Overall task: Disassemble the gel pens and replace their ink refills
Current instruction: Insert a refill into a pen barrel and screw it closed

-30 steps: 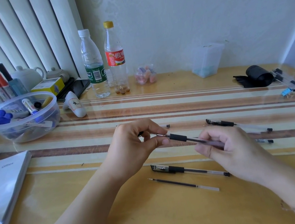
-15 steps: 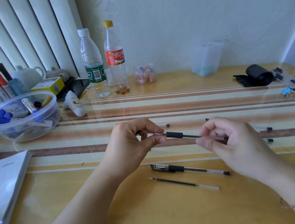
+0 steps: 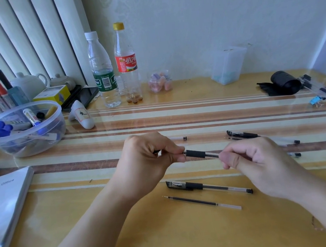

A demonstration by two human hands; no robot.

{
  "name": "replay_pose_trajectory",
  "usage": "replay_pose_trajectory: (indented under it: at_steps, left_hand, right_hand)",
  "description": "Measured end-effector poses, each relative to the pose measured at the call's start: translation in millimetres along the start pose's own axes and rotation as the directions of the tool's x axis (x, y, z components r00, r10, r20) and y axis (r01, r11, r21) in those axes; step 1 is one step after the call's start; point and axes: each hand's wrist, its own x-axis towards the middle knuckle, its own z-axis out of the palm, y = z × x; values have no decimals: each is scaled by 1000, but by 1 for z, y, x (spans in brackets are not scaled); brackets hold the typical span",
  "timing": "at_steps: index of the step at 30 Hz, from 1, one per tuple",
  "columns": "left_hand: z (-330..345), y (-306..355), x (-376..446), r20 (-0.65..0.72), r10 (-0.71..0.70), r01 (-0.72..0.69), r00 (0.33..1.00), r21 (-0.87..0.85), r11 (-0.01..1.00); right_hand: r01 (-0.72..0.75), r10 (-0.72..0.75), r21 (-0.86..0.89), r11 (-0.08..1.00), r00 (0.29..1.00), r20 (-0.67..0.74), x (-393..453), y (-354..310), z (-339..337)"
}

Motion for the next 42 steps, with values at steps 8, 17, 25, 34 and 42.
replay_pose_trajectory:
  at_steps: [8,17,25,34,42]
  left_hand:
    - [1,-9,0,218,-139,140,966,11,990]
    - [-4,-14,4,59,-205,209,977,-70,975]
    - [-3,-11,5,24,-194,194,981,8,981]
    - [1,-8,4,69,-148,150,987,-29,988]
    - [2,-5,1,77,-170,175,982,-65,982]
  right_hand:
    - [-39,38,-8,999,996,-76,3,4,-1]
    - [25,-25,-4,1000,973,-231,3,5,-6]
    - [-31,10,-78,997,966,-258,3,6,-5]
    - [-13,-8,-86,996,973,-232,3,6,-1]
    - [34,-51,-90,995,981,-189,2,5,4]
